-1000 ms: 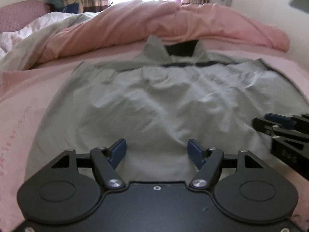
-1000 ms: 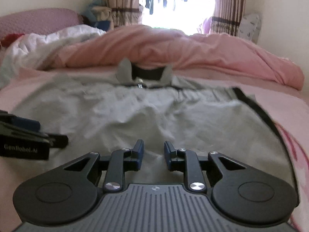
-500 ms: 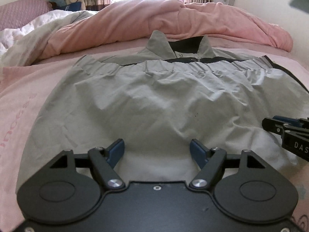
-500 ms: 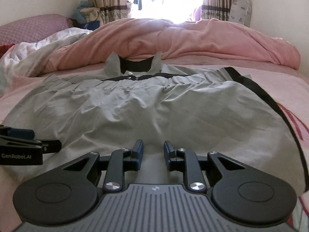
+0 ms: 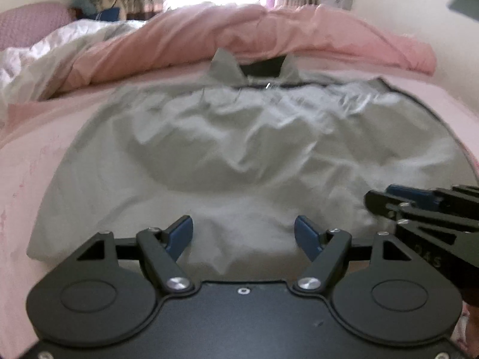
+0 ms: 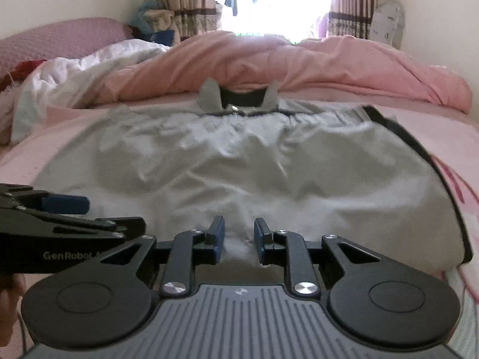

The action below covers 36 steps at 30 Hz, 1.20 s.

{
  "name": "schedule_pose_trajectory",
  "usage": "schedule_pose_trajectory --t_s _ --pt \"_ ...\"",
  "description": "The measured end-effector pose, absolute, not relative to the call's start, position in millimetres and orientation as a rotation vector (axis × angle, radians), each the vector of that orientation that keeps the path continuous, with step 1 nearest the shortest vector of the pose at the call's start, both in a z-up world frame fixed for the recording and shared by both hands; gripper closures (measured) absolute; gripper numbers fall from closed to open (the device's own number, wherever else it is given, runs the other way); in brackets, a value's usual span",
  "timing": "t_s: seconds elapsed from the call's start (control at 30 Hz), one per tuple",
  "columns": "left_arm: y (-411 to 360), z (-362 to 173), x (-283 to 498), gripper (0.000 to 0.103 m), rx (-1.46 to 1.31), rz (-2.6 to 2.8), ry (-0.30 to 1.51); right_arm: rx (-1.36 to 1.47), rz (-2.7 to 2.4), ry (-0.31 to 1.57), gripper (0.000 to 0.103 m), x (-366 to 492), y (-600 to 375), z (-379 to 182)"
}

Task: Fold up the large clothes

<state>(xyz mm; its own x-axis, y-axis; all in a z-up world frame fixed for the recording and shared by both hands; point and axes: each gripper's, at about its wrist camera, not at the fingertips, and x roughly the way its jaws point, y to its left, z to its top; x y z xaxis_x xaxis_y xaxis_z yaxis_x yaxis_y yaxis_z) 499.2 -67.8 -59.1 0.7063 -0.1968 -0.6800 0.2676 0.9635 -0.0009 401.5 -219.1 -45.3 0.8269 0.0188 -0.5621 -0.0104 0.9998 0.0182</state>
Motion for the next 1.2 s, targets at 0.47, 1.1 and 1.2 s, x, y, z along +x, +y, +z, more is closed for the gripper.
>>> schedule_pose_trajectory --t_s 0.47,1.1,1.2 --pt "-64 -62 514 0.025 0.083 -0.226 0.719 0.036 -0.023 0.59 0.078 407 -240 -48" --pt "86 -51 540 0.019 -0.07 -0.035 0.737 0.022 -0.238 0.561 0.084 391 -354 -34" --pt "63 -23 549 0.019 -0.042 -0.094 0.658 0.016 -0.211 0.486 0.083 410 -341 -13"
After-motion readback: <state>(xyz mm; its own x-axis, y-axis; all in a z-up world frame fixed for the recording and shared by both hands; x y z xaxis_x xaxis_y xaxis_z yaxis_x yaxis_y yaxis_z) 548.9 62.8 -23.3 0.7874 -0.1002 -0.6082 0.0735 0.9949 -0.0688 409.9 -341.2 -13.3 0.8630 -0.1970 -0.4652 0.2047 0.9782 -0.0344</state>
